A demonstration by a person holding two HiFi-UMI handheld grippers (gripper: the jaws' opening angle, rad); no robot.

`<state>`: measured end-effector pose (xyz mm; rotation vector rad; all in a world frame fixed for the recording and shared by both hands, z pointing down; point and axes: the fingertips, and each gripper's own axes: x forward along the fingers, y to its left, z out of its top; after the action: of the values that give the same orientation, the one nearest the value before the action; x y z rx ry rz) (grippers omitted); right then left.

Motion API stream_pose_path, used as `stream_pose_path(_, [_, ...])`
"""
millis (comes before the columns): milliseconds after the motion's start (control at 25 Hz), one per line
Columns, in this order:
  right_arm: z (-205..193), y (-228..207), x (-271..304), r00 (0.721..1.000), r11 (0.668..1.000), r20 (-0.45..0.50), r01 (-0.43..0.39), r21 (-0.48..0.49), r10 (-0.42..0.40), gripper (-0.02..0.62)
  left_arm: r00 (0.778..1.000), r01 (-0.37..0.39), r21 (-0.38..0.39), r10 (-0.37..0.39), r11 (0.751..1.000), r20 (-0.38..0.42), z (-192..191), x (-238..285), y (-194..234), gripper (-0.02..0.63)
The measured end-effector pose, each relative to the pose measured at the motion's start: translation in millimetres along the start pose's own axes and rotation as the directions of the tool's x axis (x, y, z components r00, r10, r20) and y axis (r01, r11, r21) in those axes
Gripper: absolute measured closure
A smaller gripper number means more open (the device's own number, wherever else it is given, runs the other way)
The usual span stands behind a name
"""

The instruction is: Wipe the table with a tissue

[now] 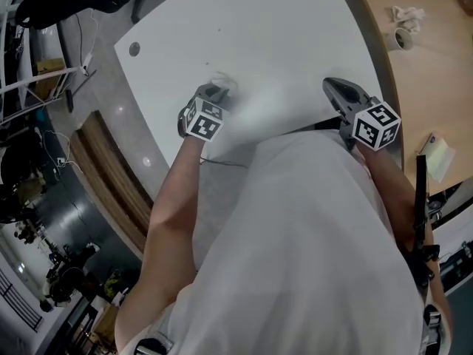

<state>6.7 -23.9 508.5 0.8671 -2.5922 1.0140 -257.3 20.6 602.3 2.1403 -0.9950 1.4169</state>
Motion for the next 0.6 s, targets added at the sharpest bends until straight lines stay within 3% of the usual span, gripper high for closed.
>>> stream_pose_path(80, [2,-2,-1,1.000,1.000,0.003,0.002,0.001,-0.002,0.575,0.999,-0.022,0.042,0.023,0.999,-0.024,-1,3,-6,0.538])
stream_pose_path(240, [4,-5,0,1.000,1.000,0.005,-0.003,-0.002,0.003,0.575,0.998,-0.052,0.043,0.053,0.998,-0.030,-4,3,-12,0.543])
stream_pose_path(480, [4,-3,7,1.000,1.000,-0.010,-0.022,-0.004,0.022,0.576,1.000,0.012,0.018,-0.012,1.000,-0.015,-2,0,-35,0.554])
stream_pose_path(600, [5,-2,11,0.999,0.999,-0.017,-0.032,-0.005,0.032,0.575,0.997,0.078,-0.009,-0.078,0.997,0.006,-2,-2,-57,0.554])
